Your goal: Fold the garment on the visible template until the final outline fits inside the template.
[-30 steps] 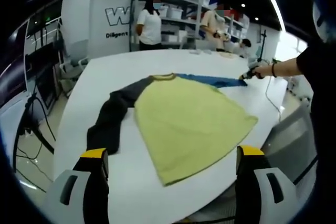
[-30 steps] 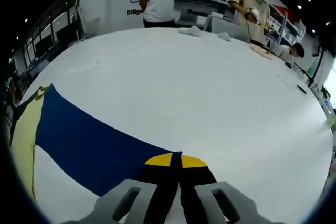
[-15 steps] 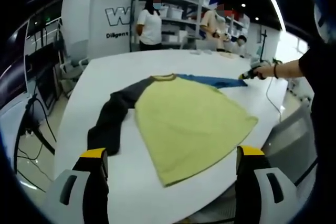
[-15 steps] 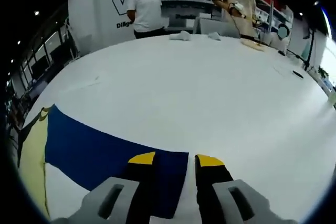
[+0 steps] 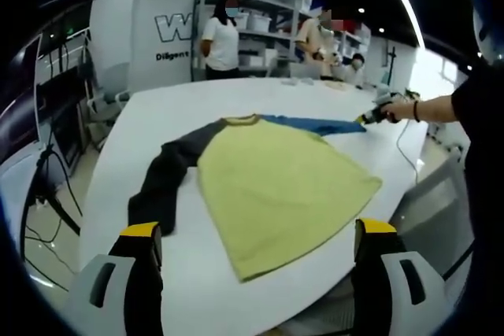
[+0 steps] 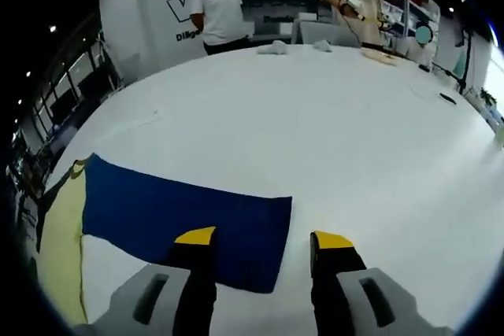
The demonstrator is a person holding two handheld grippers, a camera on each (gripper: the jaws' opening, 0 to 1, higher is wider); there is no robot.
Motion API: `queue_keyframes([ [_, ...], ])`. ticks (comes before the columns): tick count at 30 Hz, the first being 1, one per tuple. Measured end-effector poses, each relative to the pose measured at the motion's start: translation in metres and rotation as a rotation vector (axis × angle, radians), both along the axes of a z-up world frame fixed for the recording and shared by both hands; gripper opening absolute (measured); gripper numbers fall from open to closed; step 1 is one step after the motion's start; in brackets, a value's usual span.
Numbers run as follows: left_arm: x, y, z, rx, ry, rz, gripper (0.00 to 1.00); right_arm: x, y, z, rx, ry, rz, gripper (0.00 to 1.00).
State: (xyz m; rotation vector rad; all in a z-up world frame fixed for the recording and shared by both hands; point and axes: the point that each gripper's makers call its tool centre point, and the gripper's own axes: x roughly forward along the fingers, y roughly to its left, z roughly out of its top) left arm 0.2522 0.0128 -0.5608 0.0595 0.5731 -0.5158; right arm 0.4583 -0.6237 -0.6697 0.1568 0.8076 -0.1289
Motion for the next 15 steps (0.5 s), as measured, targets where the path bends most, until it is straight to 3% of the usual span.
queue_keyframes([
  [15, -0.005, 0.004, 0.003, 0.011, -0.009, 0.000, 0.99, -0.024, 0.004, -0.009, -0.035, 0.080, -0.039, 0.20],
])
